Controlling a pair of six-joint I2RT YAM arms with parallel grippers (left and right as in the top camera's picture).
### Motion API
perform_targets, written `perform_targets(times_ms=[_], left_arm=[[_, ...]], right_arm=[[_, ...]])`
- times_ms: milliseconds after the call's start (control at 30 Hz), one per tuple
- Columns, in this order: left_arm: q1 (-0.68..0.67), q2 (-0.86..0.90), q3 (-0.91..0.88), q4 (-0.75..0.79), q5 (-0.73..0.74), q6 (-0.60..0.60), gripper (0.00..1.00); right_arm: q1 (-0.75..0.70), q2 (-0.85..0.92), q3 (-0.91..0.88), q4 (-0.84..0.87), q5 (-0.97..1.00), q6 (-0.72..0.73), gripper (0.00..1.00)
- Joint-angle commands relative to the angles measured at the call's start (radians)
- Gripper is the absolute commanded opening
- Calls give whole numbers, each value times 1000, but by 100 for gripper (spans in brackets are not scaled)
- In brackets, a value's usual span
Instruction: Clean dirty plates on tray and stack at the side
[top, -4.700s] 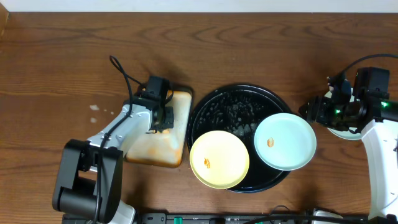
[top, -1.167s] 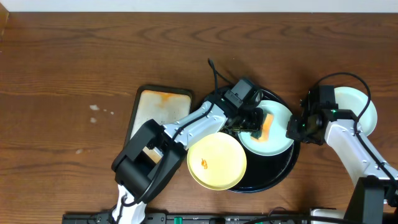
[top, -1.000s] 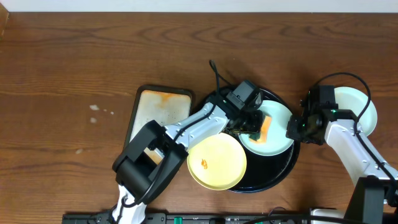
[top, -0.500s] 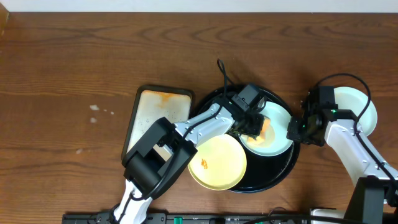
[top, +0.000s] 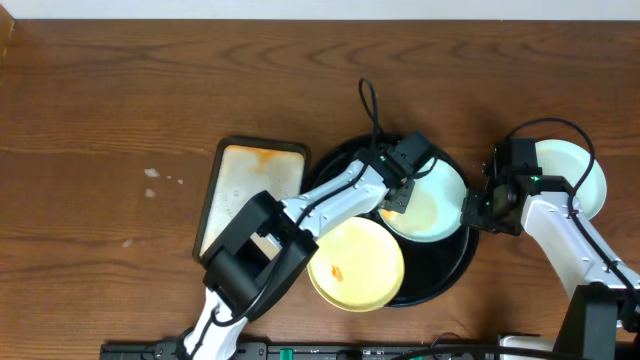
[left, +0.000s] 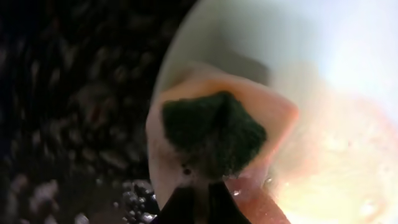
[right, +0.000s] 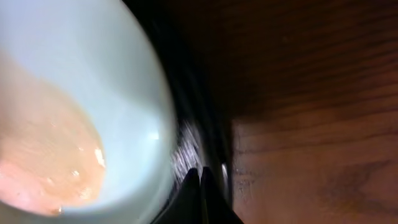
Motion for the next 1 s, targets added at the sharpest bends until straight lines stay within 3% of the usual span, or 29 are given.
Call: perform_targets(times_ms=[0,267,400,533,633,800,967], left_arm=[[27,43,52,-71,-168,32,8],[28,5,169,-187,-173,31,8],[30,-25,180,-233,-194,13,8],[35,-62,180,-292,-244,-41,8],[58,-105,180,-338,-254,-80,8],[126,-198,180,-401,-253,-145,8],[307,-309,179,-543,-187,-171,8]], right_arm=[[12,-8,4,-8,26,11,1],[12,-8,4,-8,35,10,1],[12,-8,9,39,-23,-89,1],[12,-8,26,117,-242,-204,15],[12,-7,27,232,-350,-208,23],[17,20,27,351,-318,-208,30],[17,116,27,462,-270,-208,31]])
